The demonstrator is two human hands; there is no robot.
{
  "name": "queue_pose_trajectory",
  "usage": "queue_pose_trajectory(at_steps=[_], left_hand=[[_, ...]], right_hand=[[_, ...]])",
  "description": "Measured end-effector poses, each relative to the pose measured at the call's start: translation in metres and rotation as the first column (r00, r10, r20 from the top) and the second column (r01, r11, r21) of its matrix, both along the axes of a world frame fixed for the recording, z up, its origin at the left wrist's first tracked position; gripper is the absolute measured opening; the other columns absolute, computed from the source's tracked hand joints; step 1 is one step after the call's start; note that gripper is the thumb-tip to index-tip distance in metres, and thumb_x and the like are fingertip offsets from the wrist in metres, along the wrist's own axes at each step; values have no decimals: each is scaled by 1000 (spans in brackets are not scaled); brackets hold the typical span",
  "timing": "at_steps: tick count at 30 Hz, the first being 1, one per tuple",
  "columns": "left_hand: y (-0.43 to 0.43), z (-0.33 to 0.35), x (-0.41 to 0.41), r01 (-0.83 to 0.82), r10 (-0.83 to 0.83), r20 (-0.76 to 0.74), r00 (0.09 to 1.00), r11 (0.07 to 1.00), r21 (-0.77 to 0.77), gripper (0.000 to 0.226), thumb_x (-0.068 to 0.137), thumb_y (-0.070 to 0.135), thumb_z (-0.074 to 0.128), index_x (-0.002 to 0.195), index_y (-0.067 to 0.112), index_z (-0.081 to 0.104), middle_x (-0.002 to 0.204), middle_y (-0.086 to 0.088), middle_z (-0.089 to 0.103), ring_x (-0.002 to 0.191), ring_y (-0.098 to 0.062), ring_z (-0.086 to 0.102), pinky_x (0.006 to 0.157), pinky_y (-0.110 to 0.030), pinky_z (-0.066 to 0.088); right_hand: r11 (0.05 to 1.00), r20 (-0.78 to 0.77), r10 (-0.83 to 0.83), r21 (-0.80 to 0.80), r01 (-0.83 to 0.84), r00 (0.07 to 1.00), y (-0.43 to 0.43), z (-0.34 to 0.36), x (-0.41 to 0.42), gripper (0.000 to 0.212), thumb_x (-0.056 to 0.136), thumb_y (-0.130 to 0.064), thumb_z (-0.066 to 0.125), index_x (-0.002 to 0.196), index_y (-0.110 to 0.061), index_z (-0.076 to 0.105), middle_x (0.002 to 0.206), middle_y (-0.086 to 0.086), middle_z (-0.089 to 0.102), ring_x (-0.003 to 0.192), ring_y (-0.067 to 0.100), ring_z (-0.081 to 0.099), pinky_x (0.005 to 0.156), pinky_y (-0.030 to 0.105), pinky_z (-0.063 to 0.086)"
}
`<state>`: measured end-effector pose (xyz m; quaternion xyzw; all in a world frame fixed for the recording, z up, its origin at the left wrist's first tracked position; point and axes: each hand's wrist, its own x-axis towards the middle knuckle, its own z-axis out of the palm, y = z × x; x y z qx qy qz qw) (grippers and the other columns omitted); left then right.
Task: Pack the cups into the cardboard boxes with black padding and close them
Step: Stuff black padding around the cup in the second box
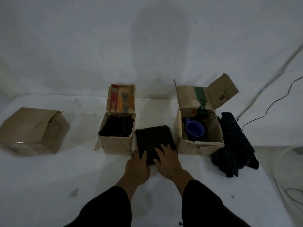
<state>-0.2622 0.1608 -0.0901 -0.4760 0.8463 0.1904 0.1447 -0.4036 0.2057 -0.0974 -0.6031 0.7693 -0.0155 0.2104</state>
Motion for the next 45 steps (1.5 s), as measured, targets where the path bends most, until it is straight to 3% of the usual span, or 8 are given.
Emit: queue_pose_trajectory(at_steps=[8, 15, 20, 23, 29, 34, 39, 45], left_hand=[[10, 2, -15, -387, 394, -268, 879, 919, 81, 52, 95, 36, 42, 144, 21, 32, 148, -5, 36, 135, -25, 33, 108, -36, 32], [8, 11, -22, -661, 819, -418, 394, 568, 490, 54, 87, 21, 60, 136, 18, 37, 133, -10, 51, 116, -29, 53, 98, -38, 45], [8, 11, -3, -557, 971, -232, 58, 224, 800, 56, 82, 2, 61, 134, 3, 40, 125, -16, 53, 106, -32, 54, 91, -36, 48], [9, 21, 12, -474, 988, -127, 88, 154, 867, 24, 82, -11, 55, 96, 7, 60, 88, -10, 54, 81, -30, 53, 84, -36, 49], [8, 38, 40, -363, 967, -123, 223, 199, 910, 35, 76, -18, 47, 97, 3, 66, 98, -13, 61, 97, -36, 58, 91, -47, 51], [2, 54, 51, -284, 928, -194, 318, 288, 915, 43, 74, -21, 40, 105, 2, 59, 103, -14, 60, 88, -34, 56, 72, -37, 53], [0, 83, 54, -244, 864, -283, 417, 406, 881, 46, 77, -13, 44, 120, 3, 53, 112, -13, 57, 99, -32, 54, 69, -33, 50], [-21, 118, 70, -136, 862, -398, 316, 456, 880, 50, 77, -14, 46, 117, 16, 53, 115, -11, 56, 100, -31, 54, 70, -37, 51]], right_hand=[[1000, -51, 5, 13, -5, 999, 5, -6, 7, 68, 86, -51, 9, 149, -27, 22, 159, 0, 14, 148, 23, 5, 115, 55, -5], [972, 125, -188, -120, 203, 974, 16, -6, 15, 51, 91, -42, 26, 129, -26, 55, 145, 1, 41, 136, 21, 33, 107, 41, 27], [866, 272, -365, -252, 432, 890, 27, -5, 22, 24, 91, -11, 54, 113, -10, 62, 132, 13, 43, 124, 28, 39, 99, 33, 38], [751, 394, -502, -244, 614, 770, 34, 1, 34, 30, 87, -7, 60, 117, -9, 56, 133, 15, 36, 121, 30, 38, 98, 32, 38], [438, 659, -687, 38, 898, 307, 37, 18, 53, 47, 86, -20, 65, 125, -13, 41, 129, 18, 41, 95, 27, 51, 85, 39, 50], [347, 793, -608, 223, 911, 37, 41, 38, 54, 46, 86, -17, 61, 126, -17, 39, 105, 11, 51, 91, 26, 53, 86, 41, 50], [395, 857, -496, 80, 915, 139, 47, 58, 63, 34, 85, -10, 56, 116, -20, 48, 108, 12, 59, 100, 29, 57, 94, 47, 50], [444, 850, -360, -205, 872, 384, 33, 90, 72, 37, 86, -4, 56, 121, -12, 47, 101, 5, 55, 94, 20, 53, 82, 30, 46]])
